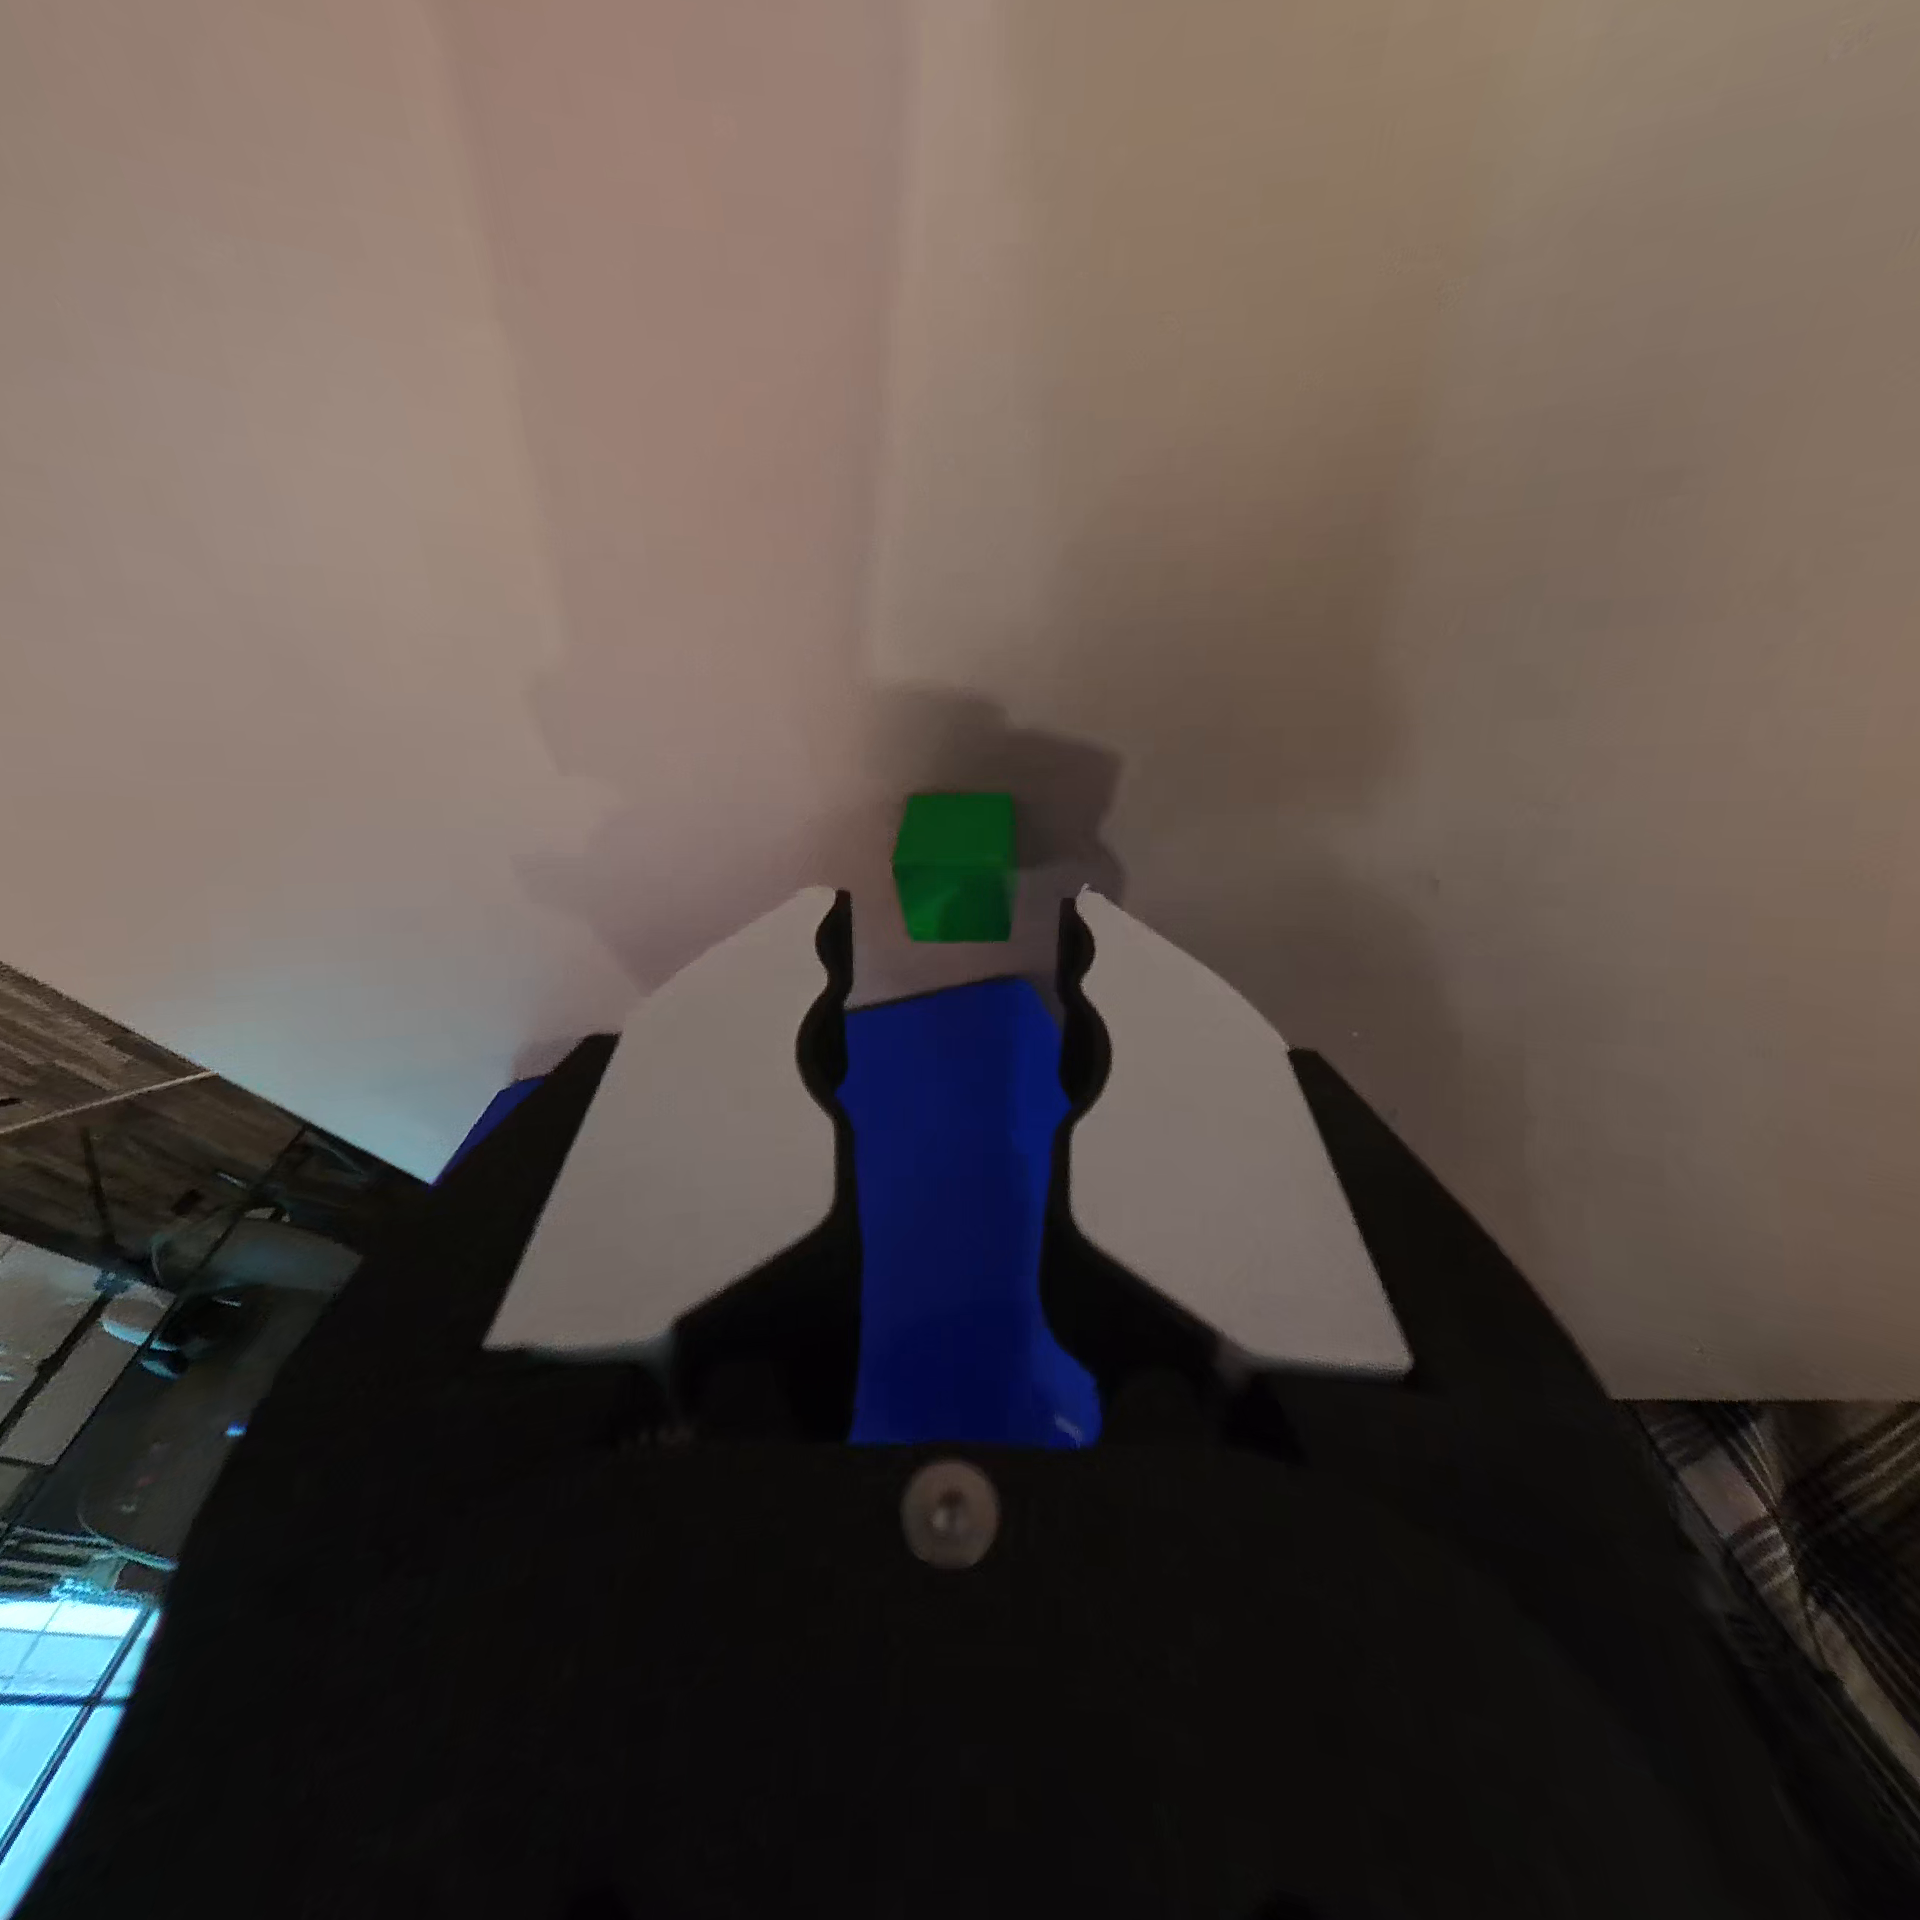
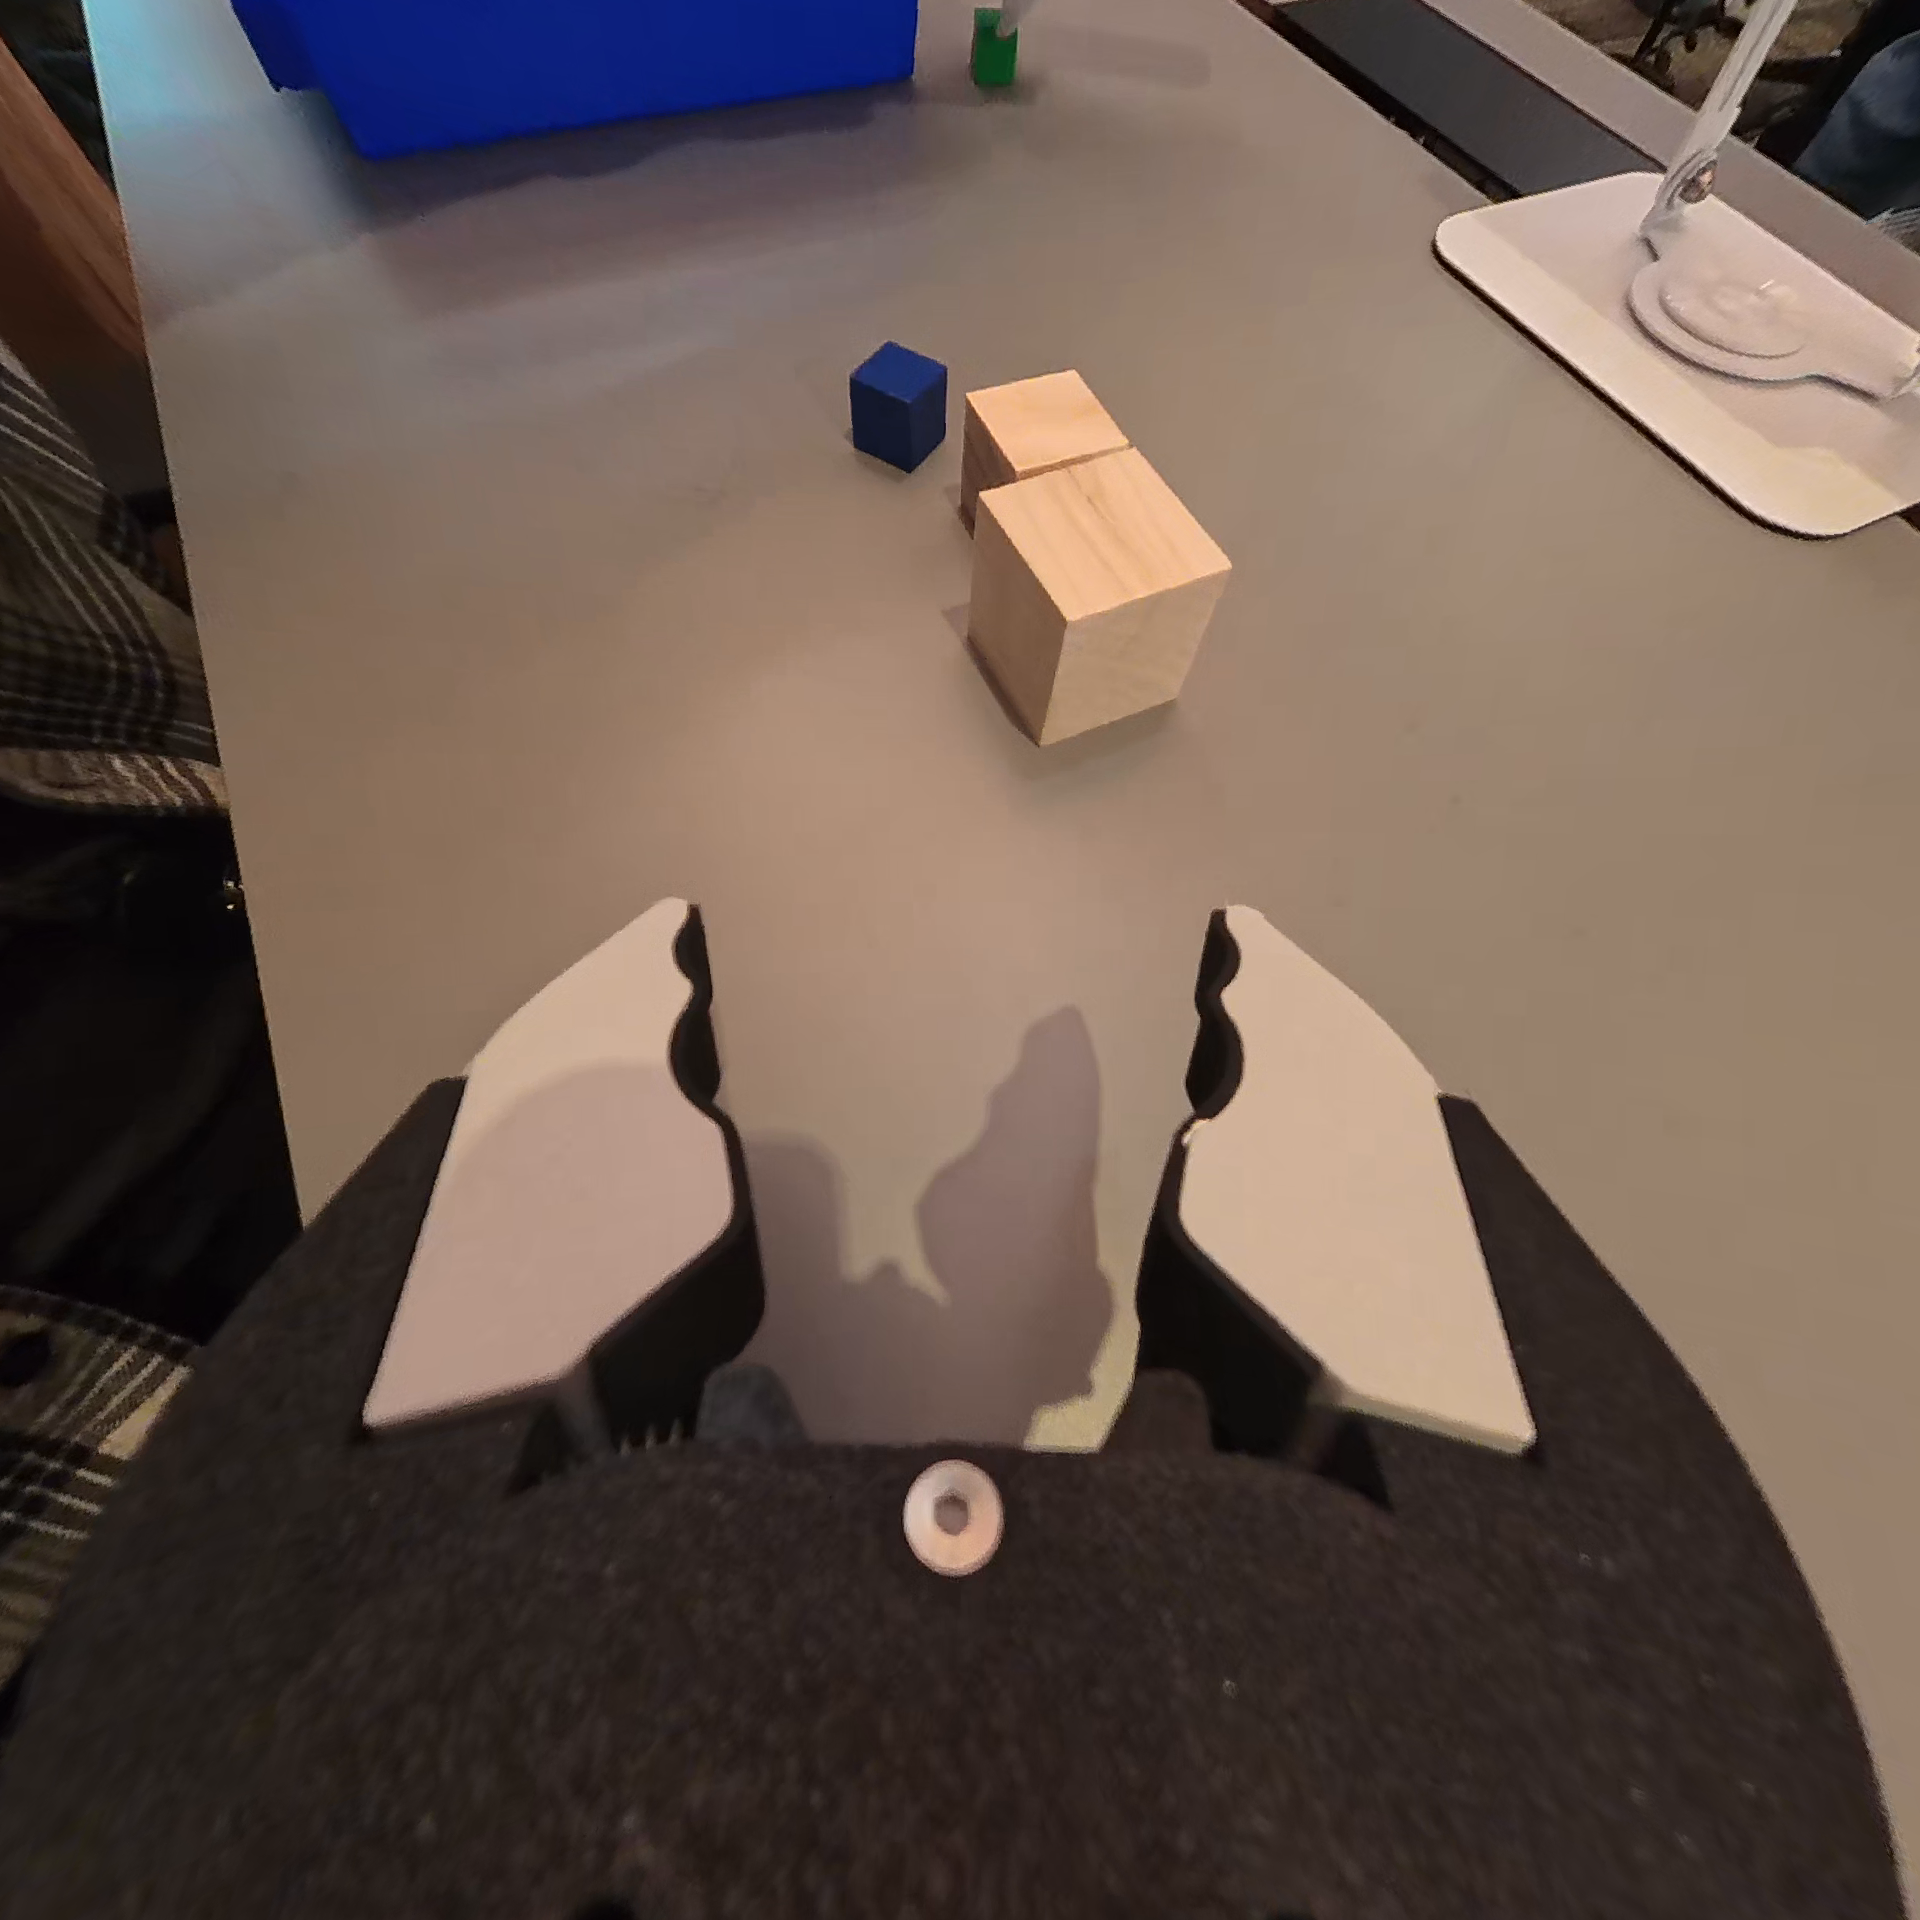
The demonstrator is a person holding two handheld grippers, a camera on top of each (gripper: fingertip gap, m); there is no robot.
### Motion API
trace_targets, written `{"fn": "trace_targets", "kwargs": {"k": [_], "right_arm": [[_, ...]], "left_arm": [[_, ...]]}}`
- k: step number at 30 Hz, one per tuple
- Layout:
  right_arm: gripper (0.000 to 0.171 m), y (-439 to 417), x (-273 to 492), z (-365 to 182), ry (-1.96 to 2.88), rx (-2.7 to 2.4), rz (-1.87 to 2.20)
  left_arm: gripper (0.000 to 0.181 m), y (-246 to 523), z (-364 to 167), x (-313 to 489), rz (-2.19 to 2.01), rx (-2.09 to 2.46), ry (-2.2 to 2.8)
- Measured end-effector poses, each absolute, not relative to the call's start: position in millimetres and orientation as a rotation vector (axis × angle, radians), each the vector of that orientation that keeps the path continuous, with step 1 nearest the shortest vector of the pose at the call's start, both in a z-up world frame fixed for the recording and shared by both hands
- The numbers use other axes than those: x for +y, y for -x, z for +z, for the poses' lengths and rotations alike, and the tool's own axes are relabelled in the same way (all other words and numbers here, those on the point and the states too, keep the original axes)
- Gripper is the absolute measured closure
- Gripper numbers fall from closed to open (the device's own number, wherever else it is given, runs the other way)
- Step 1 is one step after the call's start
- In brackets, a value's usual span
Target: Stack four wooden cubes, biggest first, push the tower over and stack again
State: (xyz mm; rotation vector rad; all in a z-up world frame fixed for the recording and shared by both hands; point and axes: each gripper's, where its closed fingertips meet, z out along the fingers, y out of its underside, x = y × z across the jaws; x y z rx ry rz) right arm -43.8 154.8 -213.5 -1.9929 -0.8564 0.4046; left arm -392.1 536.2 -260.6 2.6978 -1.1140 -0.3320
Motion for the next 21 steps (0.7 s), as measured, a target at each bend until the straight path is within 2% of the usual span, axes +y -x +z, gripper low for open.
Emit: {"fn": "trace_targets", "kwargs": {"k": [7,10,16,21], "right_arm": [[0.082,46.3,155.2,-212.6,2.005,-0.867,0.393],[0.082,46.1,156.0,-211.8,2.009,-0.865,0.393],[0.082,44.2,157.8,-208.4,2.007,-0.852,0.382],[0.084,44.3,157.3,-205.5,2.006,-0.853,0.373]], "left_arm": [[0.147,395.2,-270.4,534.0,-0.315,-1.084,-2.647],[0.160,394.7,-272.9,534.1,-0.297,-1.074,-2.637],[0.160,389.6,-267.5,534.4,-0.290,-1.114,-2.634],[0.160,359.0,-242.1,522.6,-0.165,-1.317,-2.668]]}}
